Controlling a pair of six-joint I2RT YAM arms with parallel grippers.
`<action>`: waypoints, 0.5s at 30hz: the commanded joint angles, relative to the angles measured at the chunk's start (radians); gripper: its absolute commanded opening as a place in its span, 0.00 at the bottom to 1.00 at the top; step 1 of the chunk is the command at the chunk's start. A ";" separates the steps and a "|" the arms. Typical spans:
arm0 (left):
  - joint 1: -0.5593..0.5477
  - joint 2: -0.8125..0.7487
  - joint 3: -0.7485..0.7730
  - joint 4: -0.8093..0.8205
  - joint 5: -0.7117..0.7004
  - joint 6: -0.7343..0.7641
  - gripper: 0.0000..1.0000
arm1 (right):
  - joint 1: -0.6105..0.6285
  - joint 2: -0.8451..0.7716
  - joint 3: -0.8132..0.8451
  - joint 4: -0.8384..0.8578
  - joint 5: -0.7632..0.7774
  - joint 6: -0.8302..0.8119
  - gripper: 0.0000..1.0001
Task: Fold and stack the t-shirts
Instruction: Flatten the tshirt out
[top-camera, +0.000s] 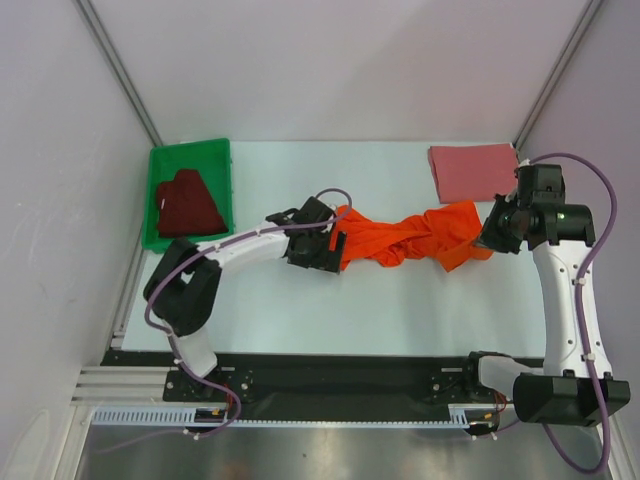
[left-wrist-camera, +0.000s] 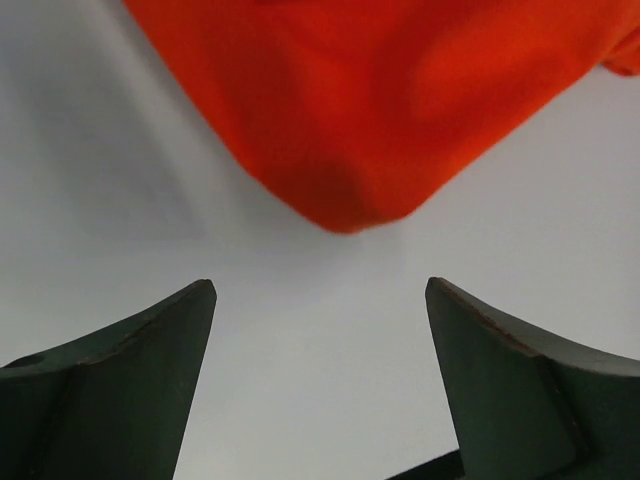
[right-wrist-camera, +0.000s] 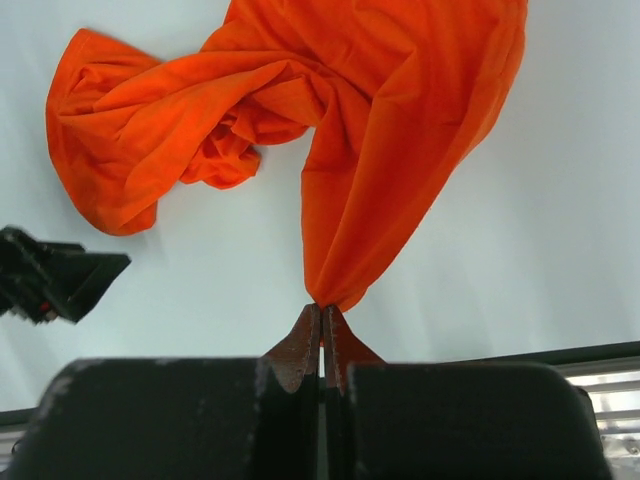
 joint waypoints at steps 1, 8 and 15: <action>0.042 0.063 0.073 0.139 0.090 -0.032 0.91 | 0.005 -0.036 0.006 -0.022 -0.023 -0.019 0.00; 0.133 0.160 0.107 0.274 0.302 -0.078 0.56 | 0.012 -0.065 -0.027 -0.023 -0.043 -0.024 0.00; 0.143 0.036 0.213 0.180 0.281 -0.034 0.00 | 0.023 -0.047 0.017 -0.046 0.011 -0.033 0.00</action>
